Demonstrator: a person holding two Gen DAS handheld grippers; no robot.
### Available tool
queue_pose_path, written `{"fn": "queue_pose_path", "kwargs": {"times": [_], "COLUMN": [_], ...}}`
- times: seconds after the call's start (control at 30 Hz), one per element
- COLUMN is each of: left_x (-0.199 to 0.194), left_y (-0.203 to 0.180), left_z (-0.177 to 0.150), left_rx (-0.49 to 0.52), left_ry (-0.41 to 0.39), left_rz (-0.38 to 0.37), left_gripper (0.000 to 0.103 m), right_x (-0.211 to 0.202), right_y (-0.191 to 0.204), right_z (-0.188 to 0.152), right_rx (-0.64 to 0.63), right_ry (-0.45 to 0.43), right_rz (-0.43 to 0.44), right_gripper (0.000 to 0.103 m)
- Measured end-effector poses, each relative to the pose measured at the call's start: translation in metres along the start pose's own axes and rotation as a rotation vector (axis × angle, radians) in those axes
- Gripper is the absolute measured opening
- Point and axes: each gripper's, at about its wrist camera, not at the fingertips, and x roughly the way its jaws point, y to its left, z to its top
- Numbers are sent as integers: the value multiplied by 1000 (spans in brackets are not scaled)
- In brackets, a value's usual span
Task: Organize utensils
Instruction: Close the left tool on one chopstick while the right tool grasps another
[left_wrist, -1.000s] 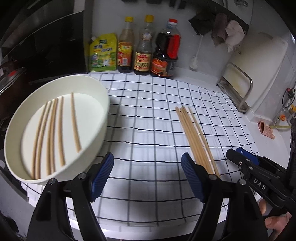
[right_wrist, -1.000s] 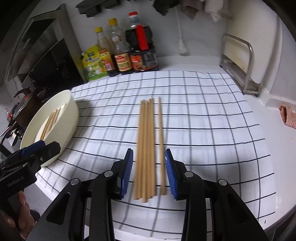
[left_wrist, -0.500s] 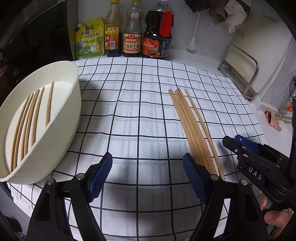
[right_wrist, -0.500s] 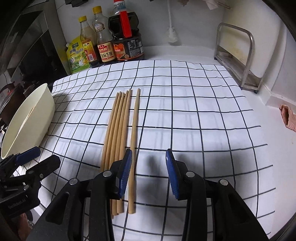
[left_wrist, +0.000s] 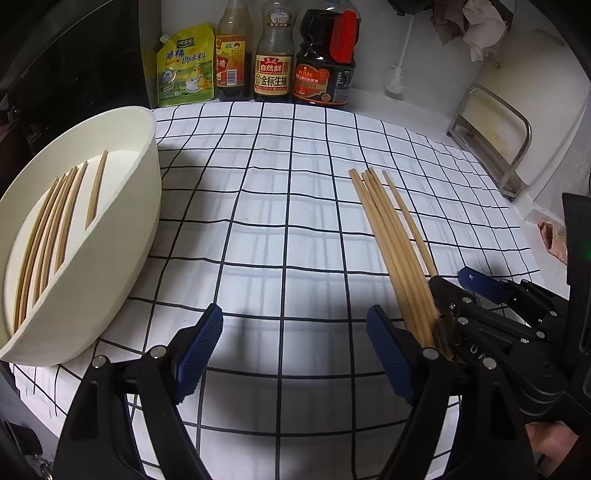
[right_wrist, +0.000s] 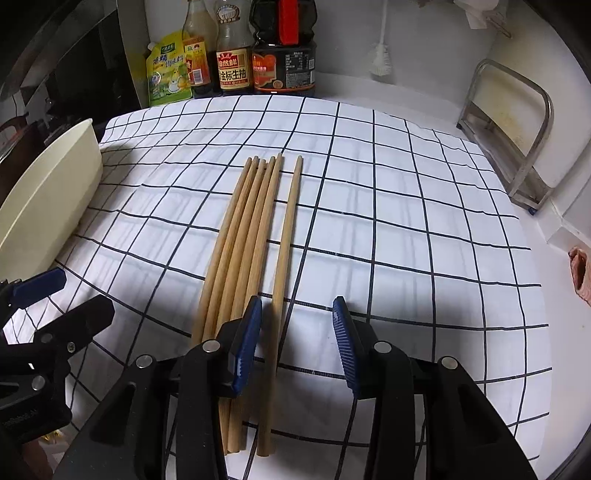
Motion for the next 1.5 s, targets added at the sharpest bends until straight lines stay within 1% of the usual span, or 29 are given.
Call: {"fn": "queue_pose_path", "kwargs": {"times": [0.17, 0.23, 0.4, 0.57, 0.7, 0.93, 1.13, 1.27, 1.37, 1.5], "left_x": [4, 6, 13, 25, 33, 40, 42, 42, 42, 42], "left_y": [-4, -7, -22, -33, -37, -43, -49, -49, -46, -47], "left_z": [1, 2, 6, 8, 10, 13, 12, 13, 13, 12], "left_rx": [-9, -9, 12, 12, 2, 15, 38, 41, 32, 40], "left_ry": [8, 9, 13, 39, 45, 44, 43, 40, 38, 36], "left_rz": [-6, -12, -21, -39, -37, -7, 13, 30, 31, 41], "left_gripper": [79, 80, 81, 81, 81, 81, 84, 84, 81, 80], "right_x": [0, 0, 0, -1, -1, -4, -4, -4, -3, -3], "right_y": [-7, -10, -25, -43, -48, -57, -57, -59, -58, -56], "right_z": [0, 0, 0, -1, -1, -2, -2, -2, -3, -3], "right_rx": [18, 30, 61, 105, 112, 136, 135, 138, 135, 128], "right_ry": [-9, -10, -14, -17, -16, -20, -21, -21, -17, -16], "right_rz": [-3, 5, 16, 16, 24, 26, 27, 23, 16, 16], "right_gripper": [38, 38, 38, 38, 38, 38, 38, 38, 38, 38]}}
